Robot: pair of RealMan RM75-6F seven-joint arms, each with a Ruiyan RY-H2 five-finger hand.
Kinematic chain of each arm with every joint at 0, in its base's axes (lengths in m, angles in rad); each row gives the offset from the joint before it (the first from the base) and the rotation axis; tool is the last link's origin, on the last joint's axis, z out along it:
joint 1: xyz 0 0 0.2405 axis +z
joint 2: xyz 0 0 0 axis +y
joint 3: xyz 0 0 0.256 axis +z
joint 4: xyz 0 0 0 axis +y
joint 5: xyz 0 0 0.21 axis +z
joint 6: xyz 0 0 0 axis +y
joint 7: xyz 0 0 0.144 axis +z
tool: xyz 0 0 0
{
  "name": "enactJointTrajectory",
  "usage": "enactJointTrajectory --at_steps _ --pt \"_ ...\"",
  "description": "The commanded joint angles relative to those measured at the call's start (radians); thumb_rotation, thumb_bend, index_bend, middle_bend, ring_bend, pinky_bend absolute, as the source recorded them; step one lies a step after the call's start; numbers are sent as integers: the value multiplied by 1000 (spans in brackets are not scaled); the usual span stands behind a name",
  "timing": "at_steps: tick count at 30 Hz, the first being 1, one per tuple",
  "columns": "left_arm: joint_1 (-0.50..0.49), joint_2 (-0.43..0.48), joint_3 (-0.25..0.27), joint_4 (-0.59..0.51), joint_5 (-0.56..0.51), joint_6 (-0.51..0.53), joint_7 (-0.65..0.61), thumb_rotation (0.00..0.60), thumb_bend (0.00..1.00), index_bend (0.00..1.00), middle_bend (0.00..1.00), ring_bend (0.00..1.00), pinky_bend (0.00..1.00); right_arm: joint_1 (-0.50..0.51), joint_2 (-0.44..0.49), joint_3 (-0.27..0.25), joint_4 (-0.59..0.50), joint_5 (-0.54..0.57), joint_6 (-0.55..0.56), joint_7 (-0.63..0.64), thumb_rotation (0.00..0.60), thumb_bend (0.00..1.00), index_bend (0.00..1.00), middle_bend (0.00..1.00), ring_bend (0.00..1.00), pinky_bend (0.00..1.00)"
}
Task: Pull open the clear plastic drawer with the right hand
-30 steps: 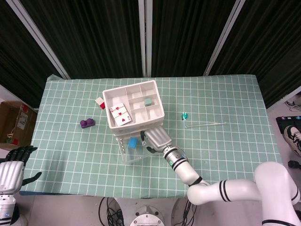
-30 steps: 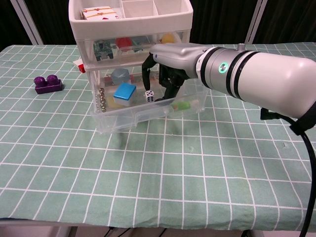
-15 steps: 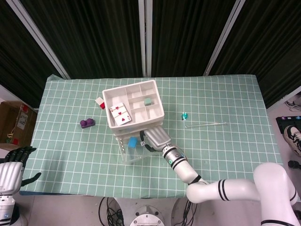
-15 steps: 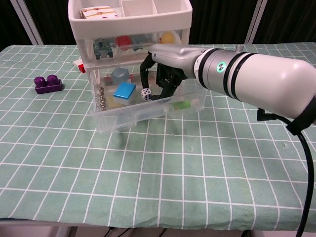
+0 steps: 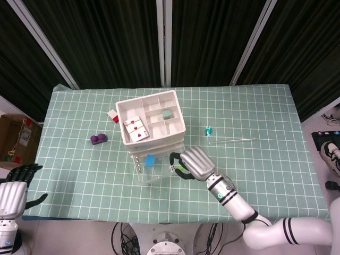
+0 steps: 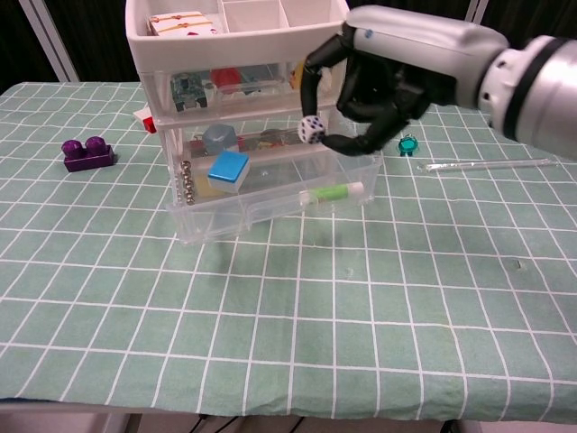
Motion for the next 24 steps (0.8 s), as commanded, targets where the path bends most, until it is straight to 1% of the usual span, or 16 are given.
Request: enactJointTrajectory --at_steps 1,2,4,6,9,14,16,19,22,23,24 --pt "-3 2 1 -12 5 -1 11 600 45 231 200 164 191 -87 49 -108 28 -131 14 113 600 328 624 905 956 1000" --pt "-4 3 1 -18 5 -2 16 600 45 231 200 164 191 -98 39 -129 56 -155 6 129 600 329 623 901 956 1000" --pt "-5 5 1 -28 7 -3 24 600 45 231 200 164 191 -109 11 -154 111 -185 -14 148 600 329 620 896 955 1000" --pt "-6 7 2 -37 10 -1 33 600 46 231 200 164 191 -116 -28 -168 173 -211 -28 147 600 330 614 895 952 1000" --pt "-3 10 3 -45 10 1 40 600 45 231 200 164 191 -124 -87 -172 252 -236 -35 128 600 333 590 895 949 1000" --pt "3 13 6 -51 6 3 45 600 46 231 200 164 191 -123 -179 -152 361 -235 -70 103 600 335 507 895 948 1000" --pt "5 13 7 -49 5 5 44 600 46 231 200 165 191 -120 -204 -146 391 -231 -89 93 600 336 432 895 948 1000" --pt "7 14 7 -47 2 5 41 600 46 231 200 164 191 -118 -220 -141 409 -235 -105 76 600 327 257 895 947 999" --pt "9 14 7 -44 1 7 37 600 46 231 200 164 191 -128 -208 -146 394 -253 -93 59 600 294 96 887 944 997" --pt "9 13 8 -43 1 7 36 600 45 231 200 164 191 -133 -199 -149 385 -261 -83 53 600 285 53 884 943 996" --pt "9 12 7 -41 1 7 35 600 46 231 199 164 191 -141 -187 -152 374 -270 -68 49 600 279 29 881 943 996"
